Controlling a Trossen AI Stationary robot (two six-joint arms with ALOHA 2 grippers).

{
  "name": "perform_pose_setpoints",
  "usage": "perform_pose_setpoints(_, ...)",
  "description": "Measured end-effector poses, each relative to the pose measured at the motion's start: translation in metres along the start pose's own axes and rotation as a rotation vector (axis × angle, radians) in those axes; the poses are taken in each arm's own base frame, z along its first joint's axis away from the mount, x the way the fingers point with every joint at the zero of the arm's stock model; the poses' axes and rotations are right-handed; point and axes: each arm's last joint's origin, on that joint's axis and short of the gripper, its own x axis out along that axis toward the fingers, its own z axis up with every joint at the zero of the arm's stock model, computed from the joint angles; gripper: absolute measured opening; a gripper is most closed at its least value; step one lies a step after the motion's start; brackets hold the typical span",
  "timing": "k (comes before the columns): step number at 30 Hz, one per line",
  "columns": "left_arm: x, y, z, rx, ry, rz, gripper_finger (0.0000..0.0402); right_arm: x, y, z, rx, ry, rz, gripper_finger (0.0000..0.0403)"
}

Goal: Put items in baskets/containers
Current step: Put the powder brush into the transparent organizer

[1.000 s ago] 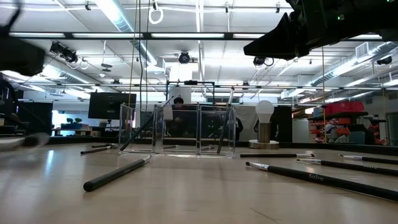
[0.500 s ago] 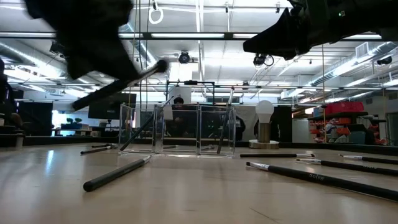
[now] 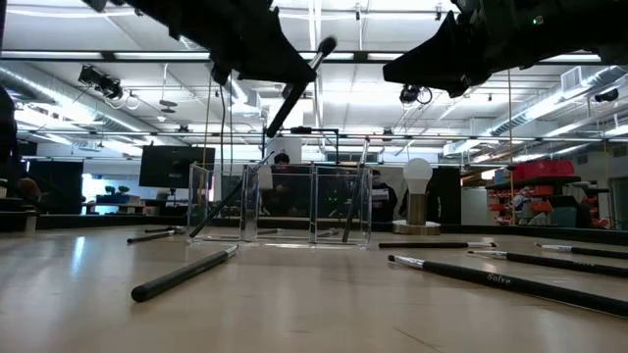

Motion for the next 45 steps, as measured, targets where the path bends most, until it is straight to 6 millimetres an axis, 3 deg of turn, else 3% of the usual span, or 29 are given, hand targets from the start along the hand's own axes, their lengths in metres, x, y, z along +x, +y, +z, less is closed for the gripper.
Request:
perform_pose_setpoints(9,0.008,0.011,-0.040,-0.065,-0.089,-0.059,0.0043,0.000,0.000,0.001,0.011,-0.008,0.000,0.0058)
perform_pose_setpoints(22,0.028,0.020,-0.072,-0.164,0.041,-0.131,0.0055,0.000,0.000,0.004,0.030,-0.041,-0.001,0.0058)
perform_pose_setpoints(29,0.039,0.028,-0.076,-0.229,0.087,-0.136,0.0067,0.000,0.000,0.005,0.024,-0.043,-0.001,0.0058)
perform_pose_setpoints(45,0.039,0.029,-0.077,-0.264,0.104,-0.147,0.0124,0.000,0.000,0.004,-0.015,-0.035,-0.002,0.0058)
